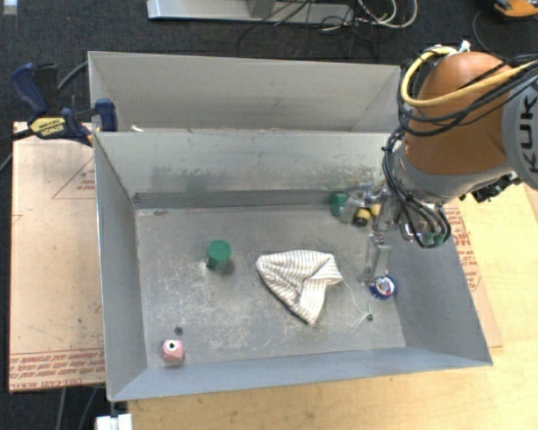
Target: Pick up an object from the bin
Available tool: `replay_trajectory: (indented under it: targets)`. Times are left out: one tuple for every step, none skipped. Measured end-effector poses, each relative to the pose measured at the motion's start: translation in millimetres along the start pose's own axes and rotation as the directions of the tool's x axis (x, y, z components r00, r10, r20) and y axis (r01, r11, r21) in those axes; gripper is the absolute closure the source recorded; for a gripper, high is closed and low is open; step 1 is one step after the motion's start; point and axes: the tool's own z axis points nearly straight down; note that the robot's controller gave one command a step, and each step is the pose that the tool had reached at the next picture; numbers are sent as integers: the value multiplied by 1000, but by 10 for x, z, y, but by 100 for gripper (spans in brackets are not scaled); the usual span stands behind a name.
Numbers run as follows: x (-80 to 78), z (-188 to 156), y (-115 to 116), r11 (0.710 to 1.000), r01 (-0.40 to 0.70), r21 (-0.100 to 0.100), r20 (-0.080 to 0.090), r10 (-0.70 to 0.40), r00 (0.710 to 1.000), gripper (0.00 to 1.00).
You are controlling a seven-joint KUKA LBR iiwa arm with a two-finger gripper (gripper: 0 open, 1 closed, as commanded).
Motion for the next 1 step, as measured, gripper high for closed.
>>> replay_trajectory:
  targets:
    - [-15,-44,2,1000,2,1,8,-2,1000,0]
